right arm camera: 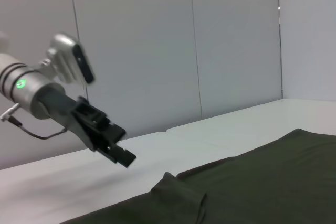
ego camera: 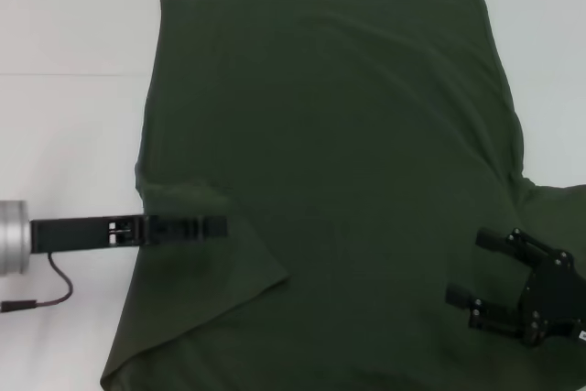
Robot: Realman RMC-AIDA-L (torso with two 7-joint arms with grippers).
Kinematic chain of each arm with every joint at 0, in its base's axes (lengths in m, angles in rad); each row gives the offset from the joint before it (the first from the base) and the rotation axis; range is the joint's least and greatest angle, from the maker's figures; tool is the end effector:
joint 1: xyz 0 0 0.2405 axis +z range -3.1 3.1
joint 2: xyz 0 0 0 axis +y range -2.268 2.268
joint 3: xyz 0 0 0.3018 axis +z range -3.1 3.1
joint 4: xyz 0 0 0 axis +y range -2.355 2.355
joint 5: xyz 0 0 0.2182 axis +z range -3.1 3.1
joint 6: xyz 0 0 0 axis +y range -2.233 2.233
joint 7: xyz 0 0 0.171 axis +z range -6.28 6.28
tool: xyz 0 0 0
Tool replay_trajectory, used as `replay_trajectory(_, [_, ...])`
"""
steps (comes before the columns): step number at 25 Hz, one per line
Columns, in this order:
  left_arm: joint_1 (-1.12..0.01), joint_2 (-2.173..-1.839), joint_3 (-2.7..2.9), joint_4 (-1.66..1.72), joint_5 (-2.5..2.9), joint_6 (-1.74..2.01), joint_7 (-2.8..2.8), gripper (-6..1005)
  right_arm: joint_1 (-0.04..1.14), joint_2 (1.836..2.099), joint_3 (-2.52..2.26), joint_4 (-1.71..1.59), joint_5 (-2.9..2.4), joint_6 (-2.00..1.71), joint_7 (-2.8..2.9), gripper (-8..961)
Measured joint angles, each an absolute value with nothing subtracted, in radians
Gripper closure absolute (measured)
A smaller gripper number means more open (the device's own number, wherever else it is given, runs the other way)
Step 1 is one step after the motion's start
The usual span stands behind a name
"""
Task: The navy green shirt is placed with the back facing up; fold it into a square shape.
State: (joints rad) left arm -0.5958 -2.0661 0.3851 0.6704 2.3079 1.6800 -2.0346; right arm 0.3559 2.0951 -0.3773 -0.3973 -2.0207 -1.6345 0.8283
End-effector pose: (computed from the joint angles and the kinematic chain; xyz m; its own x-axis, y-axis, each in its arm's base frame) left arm -0.3066 0.3644 -0.0245 0.3383 0.8334 0.4371 0.8766 -0.4480 0.1758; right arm 0.3506 0.2874 -0.0602 0.7457 -0.1468 -0.6499 -0.4530 -0.8270 -0.3330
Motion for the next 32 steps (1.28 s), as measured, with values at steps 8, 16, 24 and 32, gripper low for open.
replay_trajectory(8, [-0.461,-2.124,0.373,0.790,2.189,1.721,-1.461,184,0.356,2.094,-0.371,-0.397,-2.021,-1.621,0.828,21])
replay_trajectory(16, [-0.380,-2.159,0.378,0.842,2.204,1.671,-1.218,65,0.343,2.092,-0.359,-0.400,-2.018,-1.596,0.840,22])
replay_trajectory(24, [-0.366,-2.160,0.373,0.848,2.205,1.671,-1.202,65,0.329,2.086,-0.320,-0.661,-2.043,-1.655,1.373,22])
replay_trajectory(32, [-0.370,-2.158,0.373,0.849,2.206,1.688,-1.203,65,0.356,2.038,-0.326,-1.054,-2.274,-1.768,2.182,23])
